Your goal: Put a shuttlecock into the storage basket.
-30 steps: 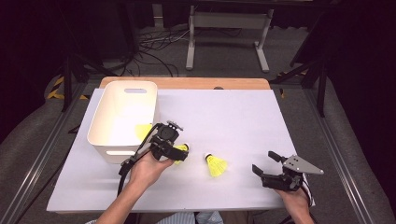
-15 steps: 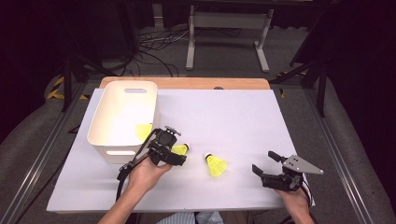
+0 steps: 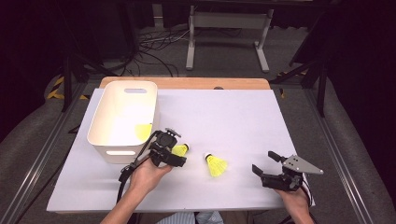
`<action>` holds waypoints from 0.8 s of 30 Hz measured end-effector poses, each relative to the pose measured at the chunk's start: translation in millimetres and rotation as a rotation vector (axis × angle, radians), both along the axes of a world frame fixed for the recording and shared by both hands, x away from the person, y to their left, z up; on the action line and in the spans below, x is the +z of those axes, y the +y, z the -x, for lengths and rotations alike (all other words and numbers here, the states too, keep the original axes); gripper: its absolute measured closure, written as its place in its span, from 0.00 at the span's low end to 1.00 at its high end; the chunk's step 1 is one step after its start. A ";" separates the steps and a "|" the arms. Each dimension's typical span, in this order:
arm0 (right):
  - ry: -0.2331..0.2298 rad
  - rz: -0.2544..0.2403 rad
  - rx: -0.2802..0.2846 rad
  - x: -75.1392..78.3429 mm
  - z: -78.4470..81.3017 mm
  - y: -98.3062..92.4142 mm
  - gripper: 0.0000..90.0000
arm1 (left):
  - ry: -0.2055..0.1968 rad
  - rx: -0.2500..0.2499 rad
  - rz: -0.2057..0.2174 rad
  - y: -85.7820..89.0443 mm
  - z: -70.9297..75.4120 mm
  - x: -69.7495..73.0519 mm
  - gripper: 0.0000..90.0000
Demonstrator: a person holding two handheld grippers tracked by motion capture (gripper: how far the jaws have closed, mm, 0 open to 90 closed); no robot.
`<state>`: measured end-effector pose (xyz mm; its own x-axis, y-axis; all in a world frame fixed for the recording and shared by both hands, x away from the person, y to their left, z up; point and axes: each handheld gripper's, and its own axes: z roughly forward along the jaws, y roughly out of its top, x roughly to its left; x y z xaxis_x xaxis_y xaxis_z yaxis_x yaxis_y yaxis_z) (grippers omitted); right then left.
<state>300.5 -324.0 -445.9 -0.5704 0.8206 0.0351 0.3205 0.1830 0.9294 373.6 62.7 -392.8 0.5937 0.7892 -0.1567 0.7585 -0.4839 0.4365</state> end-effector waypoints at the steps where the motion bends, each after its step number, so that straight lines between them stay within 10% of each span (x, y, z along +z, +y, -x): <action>1: 0.000 0.000 0.000 0.0 0.0 -0.1 0.16 | 0.007 0.000 0.000 -1.4 -0.4 -1.7 0.40; 24: 0.000 0.000 0.003 0.0 0.0 -0.1 0.16 | 0.032 -0.002 -0.008 -13.4 -13.3 -18.6 0.48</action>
